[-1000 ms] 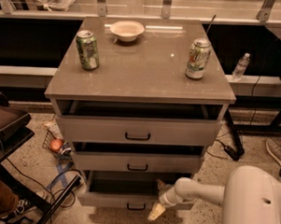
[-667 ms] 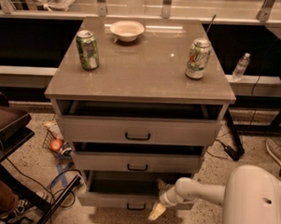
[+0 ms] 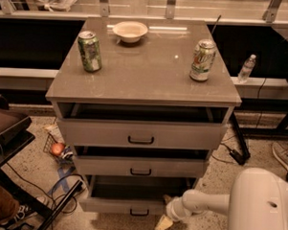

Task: Open bottom drawer

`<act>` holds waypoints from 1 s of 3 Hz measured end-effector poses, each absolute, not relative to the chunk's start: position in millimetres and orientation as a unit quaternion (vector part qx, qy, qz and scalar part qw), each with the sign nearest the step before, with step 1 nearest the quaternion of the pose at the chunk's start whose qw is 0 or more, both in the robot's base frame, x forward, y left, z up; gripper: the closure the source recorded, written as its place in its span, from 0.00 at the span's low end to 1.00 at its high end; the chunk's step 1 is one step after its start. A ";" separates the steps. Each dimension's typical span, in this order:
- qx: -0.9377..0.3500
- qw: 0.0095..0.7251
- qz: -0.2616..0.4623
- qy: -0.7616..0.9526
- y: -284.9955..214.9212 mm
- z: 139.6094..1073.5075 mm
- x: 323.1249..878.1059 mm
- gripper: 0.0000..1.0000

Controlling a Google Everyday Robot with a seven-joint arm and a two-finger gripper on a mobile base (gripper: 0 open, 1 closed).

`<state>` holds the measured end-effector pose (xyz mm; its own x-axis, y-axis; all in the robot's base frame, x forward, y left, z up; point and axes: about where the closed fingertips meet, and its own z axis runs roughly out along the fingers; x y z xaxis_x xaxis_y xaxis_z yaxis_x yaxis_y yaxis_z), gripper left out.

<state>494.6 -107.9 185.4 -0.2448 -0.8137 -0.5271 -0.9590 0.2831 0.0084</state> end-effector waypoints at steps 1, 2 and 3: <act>-0.548 0.185 0.179 0.796 -123.0 164.1 451.8 0.39; -0.548 0.185 0.179 0.796 -123.0 171.1 452.3 0.63; -0.548 0.183 0.178 0.797 -124.1 177.2 449.9 0.94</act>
Offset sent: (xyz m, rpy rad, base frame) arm -0.1498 -0.0655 -0.0456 -0.0985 0.2539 -0.2067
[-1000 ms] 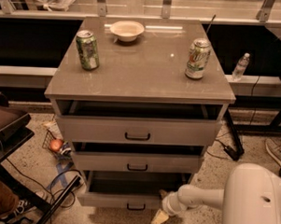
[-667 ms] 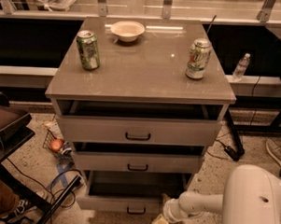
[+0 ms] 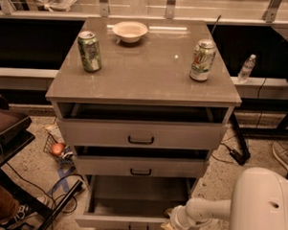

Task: Open bottom drawer

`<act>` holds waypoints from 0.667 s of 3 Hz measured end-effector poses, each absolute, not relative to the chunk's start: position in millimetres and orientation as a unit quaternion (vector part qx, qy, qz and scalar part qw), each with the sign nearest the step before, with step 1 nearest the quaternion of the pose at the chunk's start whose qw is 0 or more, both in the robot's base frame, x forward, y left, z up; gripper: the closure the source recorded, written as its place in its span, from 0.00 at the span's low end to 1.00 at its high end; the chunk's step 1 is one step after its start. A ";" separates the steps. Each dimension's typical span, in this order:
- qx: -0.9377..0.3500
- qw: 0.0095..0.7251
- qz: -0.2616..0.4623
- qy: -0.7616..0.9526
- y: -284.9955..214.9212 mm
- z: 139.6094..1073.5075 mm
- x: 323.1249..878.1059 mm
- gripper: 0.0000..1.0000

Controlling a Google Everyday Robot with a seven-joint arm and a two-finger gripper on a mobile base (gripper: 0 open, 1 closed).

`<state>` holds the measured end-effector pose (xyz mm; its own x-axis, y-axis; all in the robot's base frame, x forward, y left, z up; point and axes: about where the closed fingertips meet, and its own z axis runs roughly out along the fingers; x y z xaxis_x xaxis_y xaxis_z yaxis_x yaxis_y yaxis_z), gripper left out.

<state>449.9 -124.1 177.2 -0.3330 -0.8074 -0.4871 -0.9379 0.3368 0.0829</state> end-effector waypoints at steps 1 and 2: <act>-0.541 0.161 0.169 0.808 -136.1 185.8 422.5 1.00; -0.541 0.161 0.169 0.808 -136.1 185.4 422.5 1.00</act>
Offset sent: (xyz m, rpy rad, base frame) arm -0.2480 -0.0935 0.1062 -0.3457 0.2991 0.0003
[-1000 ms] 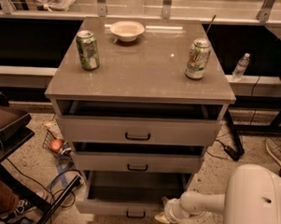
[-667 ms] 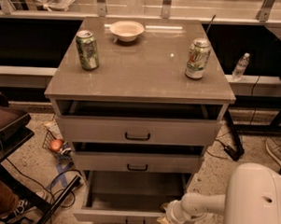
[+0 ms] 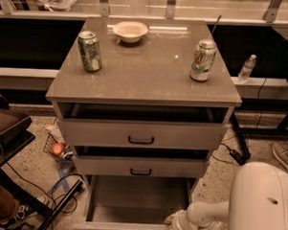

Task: Open bottom drawer

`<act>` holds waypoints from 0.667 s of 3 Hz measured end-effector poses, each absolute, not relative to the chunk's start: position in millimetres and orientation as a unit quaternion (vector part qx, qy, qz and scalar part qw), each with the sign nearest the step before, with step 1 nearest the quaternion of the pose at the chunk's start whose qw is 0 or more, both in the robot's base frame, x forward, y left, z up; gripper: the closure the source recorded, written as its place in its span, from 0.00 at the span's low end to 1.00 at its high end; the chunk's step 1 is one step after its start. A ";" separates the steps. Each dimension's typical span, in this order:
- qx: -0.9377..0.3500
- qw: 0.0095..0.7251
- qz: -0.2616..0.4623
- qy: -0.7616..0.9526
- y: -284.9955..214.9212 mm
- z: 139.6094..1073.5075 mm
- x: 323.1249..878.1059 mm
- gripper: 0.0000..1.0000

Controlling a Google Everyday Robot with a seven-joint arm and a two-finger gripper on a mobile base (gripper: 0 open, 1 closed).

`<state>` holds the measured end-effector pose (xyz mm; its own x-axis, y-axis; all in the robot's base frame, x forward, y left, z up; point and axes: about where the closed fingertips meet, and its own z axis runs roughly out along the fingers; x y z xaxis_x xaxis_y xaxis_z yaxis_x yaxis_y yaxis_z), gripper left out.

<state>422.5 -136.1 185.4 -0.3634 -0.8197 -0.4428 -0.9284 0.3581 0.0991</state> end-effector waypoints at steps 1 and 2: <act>-0.542 0.152 0.168 0.809 -139.3 189.1 412.2 0.98; -0.542 0.152 0.168 0.809 -139.3 189.1 412.2 0.75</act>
Offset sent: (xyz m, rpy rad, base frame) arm -0.0102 -0.0032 0.0040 -0.0118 0.0133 0.0027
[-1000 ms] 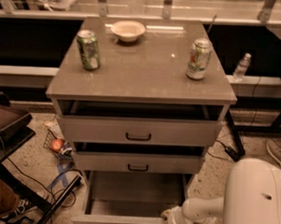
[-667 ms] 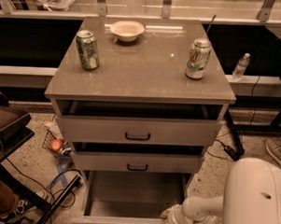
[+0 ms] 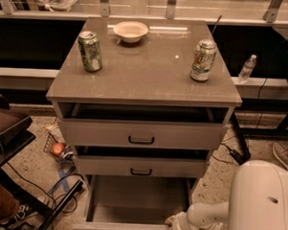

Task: Open bottom drawer

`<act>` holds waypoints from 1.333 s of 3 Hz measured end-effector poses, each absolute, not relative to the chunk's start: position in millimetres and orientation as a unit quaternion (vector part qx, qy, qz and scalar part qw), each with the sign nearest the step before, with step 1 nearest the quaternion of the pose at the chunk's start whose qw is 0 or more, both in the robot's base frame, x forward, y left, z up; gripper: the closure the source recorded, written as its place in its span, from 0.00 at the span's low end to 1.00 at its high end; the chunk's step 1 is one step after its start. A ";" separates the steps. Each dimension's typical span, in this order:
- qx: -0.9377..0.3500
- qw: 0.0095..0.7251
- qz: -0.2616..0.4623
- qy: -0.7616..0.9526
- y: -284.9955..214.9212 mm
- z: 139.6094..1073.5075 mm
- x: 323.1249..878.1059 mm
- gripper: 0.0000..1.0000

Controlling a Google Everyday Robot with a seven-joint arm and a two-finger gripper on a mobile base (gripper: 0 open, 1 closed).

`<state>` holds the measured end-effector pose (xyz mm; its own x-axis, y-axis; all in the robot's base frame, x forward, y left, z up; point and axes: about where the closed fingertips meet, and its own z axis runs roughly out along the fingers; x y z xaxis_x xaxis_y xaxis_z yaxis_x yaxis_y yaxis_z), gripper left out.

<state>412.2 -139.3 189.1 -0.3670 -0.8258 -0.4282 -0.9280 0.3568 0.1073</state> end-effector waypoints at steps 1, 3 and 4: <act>-0.542 0.151 0.169 0.809 -138.2 188.2 411.0 0.52; -0.542 0.150 0.172 0.809 -135.8 186.3 408.3 0.00; -0.542 0.150 0.172 0.809 -135.8 186.3 408.3 0.00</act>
Offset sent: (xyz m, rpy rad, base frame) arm -0.0012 0.0010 -0.0009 0.0012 0.0024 0.0012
